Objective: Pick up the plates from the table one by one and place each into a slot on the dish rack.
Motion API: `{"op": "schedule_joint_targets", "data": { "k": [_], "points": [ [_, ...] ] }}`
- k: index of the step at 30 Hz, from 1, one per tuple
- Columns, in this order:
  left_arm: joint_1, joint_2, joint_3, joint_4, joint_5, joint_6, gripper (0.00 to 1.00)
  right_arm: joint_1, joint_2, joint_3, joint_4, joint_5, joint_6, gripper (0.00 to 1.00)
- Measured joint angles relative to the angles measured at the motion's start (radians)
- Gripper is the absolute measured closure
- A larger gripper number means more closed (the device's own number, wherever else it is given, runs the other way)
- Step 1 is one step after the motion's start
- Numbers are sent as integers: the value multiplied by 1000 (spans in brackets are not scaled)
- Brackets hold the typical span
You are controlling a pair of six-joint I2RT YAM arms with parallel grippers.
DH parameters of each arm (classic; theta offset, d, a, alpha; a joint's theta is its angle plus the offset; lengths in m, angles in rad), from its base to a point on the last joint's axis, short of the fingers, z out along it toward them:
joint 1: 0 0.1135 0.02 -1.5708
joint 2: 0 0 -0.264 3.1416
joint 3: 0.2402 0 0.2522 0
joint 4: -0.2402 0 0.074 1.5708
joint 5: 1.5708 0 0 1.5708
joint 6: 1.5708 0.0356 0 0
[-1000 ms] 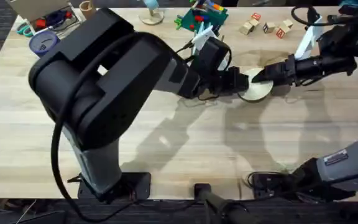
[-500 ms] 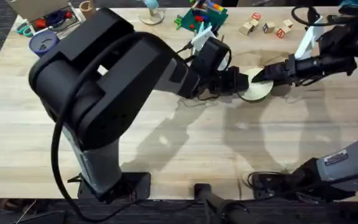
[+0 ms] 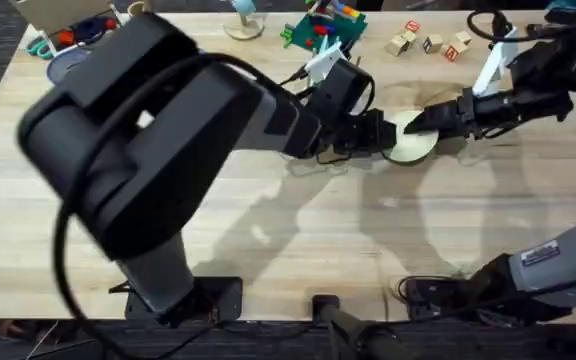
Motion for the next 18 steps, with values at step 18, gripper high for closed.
{"op": "schedule_joint_targets", "data": {
  "k": [18],
  "points": [
    [22, -394, -3, -451, -152, 146, 960, -3, 0, 0, -1, 0, 0, 970]
  ]
}}
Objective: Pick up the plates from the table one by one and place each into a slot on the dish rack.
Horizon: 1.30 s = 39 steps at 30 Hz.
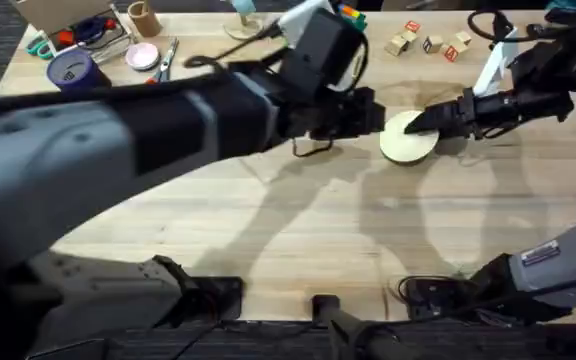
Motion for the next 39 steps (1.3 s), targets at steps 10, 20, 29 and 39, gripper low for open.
{"op": "schedule_joint_targets", "data": {
  "k": [10, 20, 29, 39],
  "points": [
    [112, -217, 0, -276, -53, 152, 960, 6, -38, 22, -75, 45, 9, 966],
    [263, -417, 0, -511, -135, 342, 960, 110, -221, 180, -228, 212, 97, 969],
    [398, -476, 0, -680, -160, 570, 960, 321, -290, 430, -343, 468, 256, 970],
    [469, -476, 19, -746, -209, 755, 960, 584, -290, 670, -412, 779, 508, 971]
  ]
}}
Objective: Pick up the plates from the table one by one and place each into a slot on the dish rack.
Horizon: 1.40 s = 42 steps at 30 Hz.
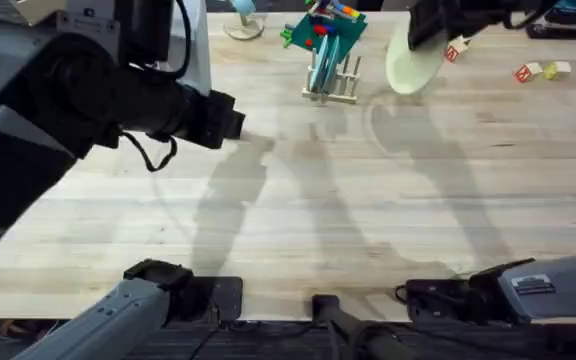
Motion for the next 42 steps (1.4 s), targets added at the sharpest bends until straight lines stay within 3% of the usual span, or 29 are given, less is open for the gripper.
{"op": "schedule_joint_targets", "data": {
  "k": [3, 4, 9, 11, 12, 13, 22, 29, 42],
  "points": [
    [0, 0, 13, 11, -2, 34, 960, 52, 0, 36, -1, 53, 81, 971],
    [0, 0, 15, 16, -4, 49, 916, 63, 0, 45, -2, 63, 103, 972],
    [0, 0, 17, 28, -9, 71, 434, 98, 10, 91, -8, 95, 208, 971],
    [0, 0, 17, 30, -12, 76, 136, 104, 27, 113, -7, 102, 245, 971],
    [0, 0, 17, 30, -13, 76, 45, 107, 38, 124, -7, 104, 263, 972],
    [0, 0, 17, 30, -14, 78, 18, 110, 51, 134, -7, 106, 281, 972],
    [0, 0, 17, 30, -15, 80, 8, 146, 165, 206, -6, 110, 437, 970],
    [0, 0, 17, 30, -15, 80, 8, 147, 183, 216, 45, 113, 550, 970],
    [0, 0, 17, 30, -14, 79, 7, 154, 216, 225, 69, 113, 610, 969]
  ]
}}
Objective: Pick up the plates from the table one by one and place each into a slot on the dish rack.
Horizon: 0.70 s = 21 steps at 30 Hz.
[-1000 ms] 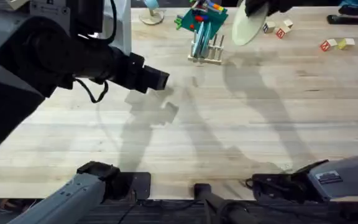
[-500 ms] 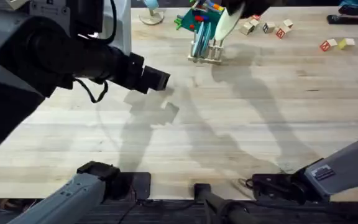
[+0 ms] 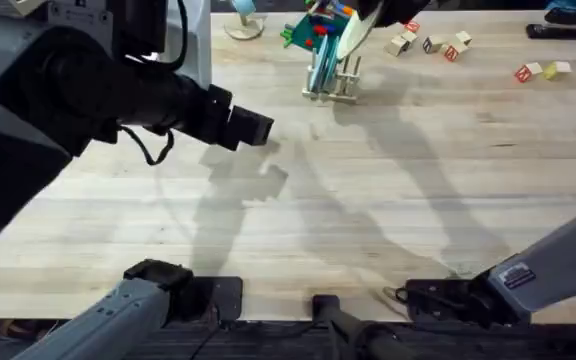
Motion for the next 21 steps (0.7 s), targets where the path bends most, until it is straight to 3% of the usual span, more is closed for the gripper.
{"op": "schedule_joint_targets", "data": {
  "k": [9, 21],
  "points": [
    [0, 0, 0, 0, 0, 0, 7, 0, 1, 0, -1, 2, 6, 969],
    [0, 0, 0, 0, 0, 0, 8, 0, 1, 0, -4, 109, 6, 969]
  ]
}}
